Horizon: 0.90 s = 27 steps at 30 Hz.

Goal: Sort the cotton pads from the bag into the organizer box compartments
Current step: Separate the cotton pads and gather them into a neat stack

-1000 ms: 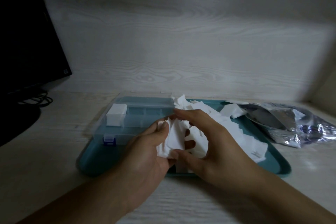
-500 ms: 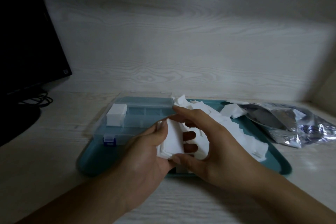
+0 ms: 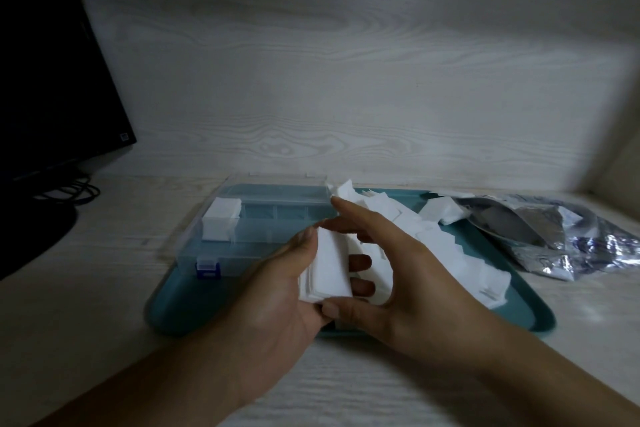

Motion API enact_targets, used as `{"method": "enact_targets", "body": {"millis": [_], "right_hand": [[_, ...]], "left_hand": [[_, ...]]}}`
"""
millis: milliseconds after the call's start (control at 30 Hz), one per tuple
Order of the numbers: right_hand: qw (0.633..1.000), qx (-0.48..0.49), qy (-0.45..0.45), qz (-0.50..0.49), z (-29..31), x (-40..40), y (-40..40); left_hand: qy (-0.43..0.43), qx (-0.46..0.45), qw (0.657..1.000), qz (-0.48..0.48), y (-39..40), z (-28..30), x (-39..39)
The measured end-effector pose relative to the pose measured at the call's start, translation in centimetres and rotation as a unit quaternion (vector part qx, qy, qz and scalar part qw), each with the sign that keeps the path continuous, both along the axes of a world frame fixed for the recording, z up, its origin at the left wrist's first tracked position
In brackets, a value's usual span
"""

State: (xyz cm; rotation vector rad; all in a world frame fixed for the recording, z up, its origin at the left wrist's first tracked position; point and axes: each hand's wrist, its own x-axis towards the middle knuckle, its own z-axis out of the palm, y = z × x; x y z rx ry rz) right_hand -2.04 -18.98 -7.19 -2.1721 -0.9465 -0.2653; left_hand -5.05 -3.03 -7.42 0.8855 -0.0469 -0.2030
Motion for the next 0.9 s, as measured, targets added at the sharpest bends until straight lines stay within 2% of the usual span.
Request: {"method": "enact_targets", "body": {"millis": [267,600,767,900], "right_hand": [[1.000,-0.003,-0.030,-0.007,-0.18,-0.18,0.24],[0.999,0.015,-0.032,0.028,-0.51,-0.61,0.62],[0.995,-0.020,-0.097,0.028,-0.54,-0.64,0.58],[0.985,-0.061,-0.159,0.022,-0.45,-0.79,0.64]], "left_hand": [[0.005,0.009,0.998,0.065,-0.67,-0.01,-0.05],[-0.015,0.073,0.996,0.043,-0.55,-0.41,-0.22],[-0.051,0.116,0.992,0.007,-0.41,-0.60,-0.21],[-0.044,0.131,0.990,-0.013,-0.22,-0.84,-0.02]]}}
